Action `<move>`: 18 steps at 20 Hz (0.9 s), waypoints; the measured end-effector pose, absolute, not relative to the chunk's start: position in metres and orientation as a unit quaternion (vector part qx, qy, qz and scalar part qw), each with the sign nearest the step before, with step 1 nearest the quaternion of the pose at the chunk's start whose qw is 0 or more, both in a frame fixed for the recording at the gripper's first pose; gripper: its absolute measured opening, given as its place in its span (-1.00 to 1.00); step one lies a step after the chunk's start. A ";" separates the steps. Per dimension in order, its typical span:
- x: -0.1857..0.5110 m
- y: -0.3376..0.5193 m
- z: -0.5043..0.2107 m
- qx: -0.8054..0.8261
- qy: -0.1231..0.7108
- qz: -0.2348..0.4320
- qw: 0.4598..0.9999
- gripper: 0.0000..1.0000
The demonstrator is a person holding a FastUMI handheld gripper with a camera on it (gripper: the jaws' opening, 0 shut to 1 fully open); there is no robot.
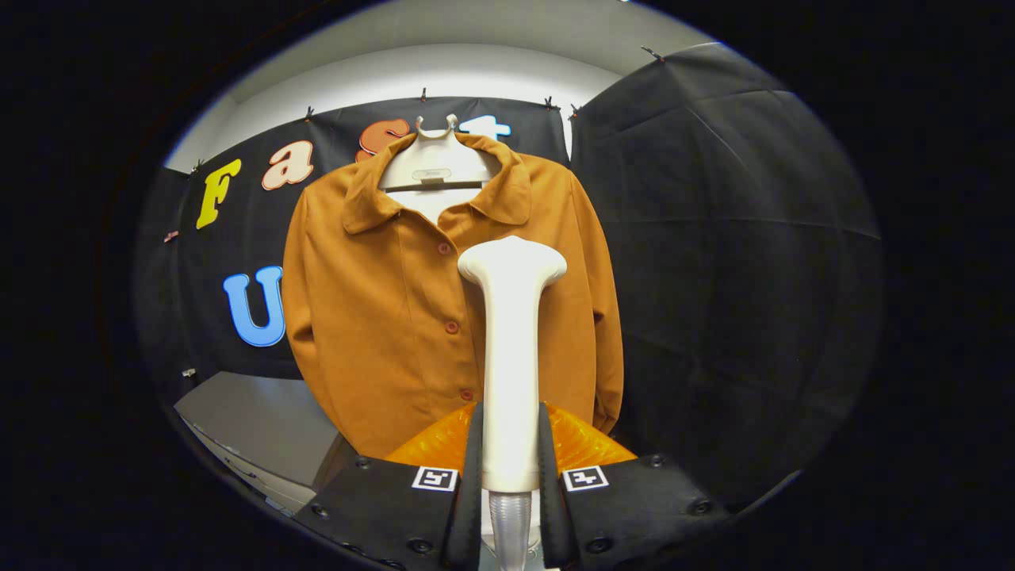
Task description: Iron the clothes twice with a garment steamer, once on the left side and once on the right side.
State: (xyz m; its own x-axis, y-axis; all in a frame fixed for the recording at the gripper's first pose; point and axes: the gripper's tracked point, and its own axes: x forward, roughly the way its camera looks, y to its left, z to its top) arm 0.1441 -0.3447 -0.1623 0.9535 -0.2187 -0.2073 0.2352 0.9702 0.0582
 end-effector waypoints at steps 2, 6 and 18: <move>0.145 -0.345 -0.182 0.045 0.119 -0.115 0.985 -0.33; 0.111 -0.358 -0.229 0.050 0.154 -0.113 0.980 -0.32; 0.066 -0.353 -0.345 0.055 0.261 -0.135 0.954 -0.32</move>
